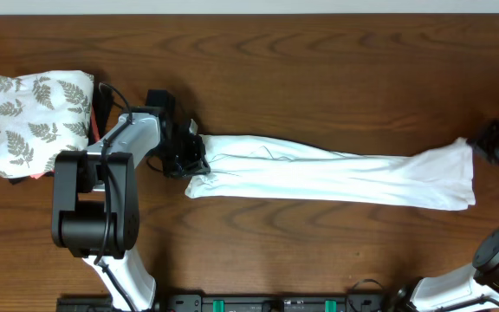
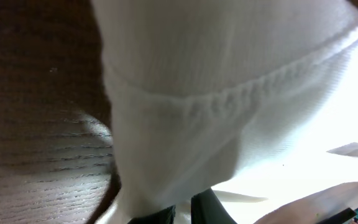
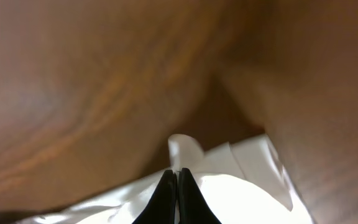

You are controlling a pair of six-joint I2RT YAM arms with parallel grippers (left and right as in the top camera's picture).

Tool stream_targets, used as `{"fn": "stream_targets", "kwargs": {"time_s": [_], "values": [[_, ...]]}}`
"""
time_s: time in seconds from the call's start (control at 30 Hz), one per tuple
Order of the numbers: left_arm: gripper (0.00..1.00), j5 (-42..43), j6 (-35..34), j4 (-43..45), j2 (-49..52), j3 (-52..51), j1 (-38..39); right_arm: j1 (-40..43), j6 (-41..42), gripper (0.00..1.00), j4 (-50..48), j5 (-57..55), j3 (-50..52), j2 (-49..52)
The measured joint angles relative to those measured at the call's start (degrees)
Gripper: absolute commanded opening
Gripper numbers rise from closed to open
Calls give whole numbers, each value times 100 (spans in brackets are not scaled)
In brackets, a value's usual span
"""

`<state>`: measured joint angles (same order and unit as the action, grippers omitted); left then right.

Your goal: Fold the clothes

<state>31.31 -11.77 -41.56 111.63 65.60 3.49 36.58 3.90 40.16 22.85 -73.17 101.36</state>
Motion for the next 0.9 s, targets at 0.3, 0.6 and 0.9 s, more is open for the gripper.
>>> {"fn": "stream_targets", "kwargs": {"time_s": [0.3,0.6,0.9], "values": [[12,0,0,0,0,0,0,-2,455,1,-1047,601,-144,0],[12,0,0,0,0,0,0,-173,675,1,-2022,1104,-146,0],[12,-2,0,0,0,0,0,-306,719,1,-1349,957,-175,0]]}}
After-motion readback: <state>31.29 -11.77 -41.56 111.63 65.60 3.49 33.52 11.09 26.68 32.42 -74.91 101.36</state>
